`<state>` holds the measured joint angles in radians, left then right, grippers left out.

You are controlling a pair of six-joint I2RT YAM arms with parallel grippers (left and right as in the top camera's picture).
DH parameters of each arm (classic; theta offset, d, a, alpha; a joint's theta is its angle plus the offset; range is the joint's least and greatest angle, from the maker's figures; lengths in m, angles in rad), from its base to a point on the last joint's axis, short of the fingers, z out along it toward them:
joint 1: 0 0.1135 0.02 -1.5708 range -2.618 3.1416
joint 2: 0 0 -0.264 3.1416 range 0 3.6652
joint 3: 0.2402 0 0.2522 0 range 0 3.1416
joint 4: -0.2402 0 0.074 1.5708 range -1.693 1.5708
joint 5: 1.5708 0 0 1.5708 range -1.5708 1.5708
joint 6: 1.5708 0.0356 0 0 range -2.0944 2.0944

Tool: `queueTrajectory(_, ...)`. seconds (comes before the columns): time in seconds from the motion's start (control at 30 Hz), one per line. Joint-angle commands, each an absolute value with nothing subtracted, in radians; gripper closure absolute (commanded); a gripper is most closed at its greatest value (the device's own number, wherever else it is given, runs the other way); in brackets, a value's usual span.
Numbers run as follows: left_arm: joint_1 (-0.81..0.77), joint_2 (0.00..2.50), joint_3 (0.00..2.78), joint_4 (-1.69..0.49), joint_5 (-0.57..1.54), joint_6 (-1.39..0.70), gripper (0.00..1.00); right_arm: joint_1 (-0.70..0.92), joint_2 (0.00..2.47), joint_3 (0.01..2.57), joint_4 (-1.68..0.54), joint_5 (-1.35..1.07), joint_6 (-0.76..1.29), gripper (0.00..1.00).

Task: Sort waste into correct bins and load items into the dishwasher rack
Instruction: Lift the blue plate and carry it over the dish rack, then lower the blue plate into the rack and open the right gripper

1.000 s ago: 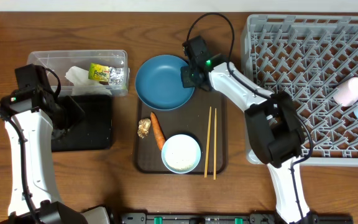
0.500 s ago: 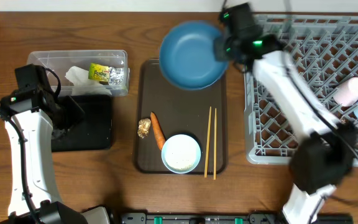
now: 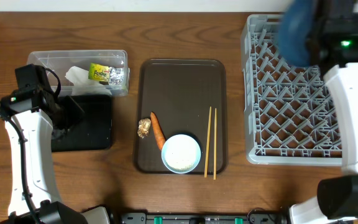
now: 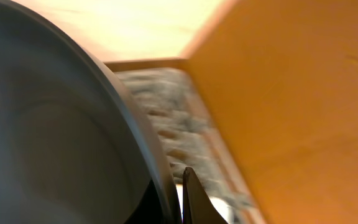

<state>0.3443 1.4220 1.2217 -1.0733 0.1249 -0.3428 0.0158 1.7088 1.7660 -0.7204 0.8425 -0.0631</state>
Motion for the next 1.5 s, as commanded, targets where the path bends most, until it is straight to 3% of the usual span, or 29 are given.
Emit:
queueTrajectory(0.0, 0.348, 1.422, 1.228, -1.076, 0.123, -0.342, 0.53, -0.059, 1.743, 1.769, -0.693, 1.054, -0.072, 0.99)
queueTrajectory(0.27, 0.348, 1.422, 1.228, -1.076, 0.123, -0.346, 0.53, -0.183, 1.853, 1.769, -0.589, 1.171, -0.088, 0.99)
queueTrajectory(0.7, 0.348, 1.422, 1.228, -1.077, 0.123, -0.353, 0.53, -0.21, 1.997, 1.769, -0.342, 1.166, -0.271, 0.99)
queueTrajectory(1.3, 0.348, 1.422, 1.228, -1.076, 0.123, -0.357, 0.53, -0.137, 2.066, 1.767, -0.362, 1.067, -0.27, 0.99)
queueTrajectory(1.47, 0.348, 1.422, 1.228, -1.076, 0.123, -0.356, 0.53, -0.108, 2.067, 1.767, -0.42, 0.965, -0.27, 0.93)
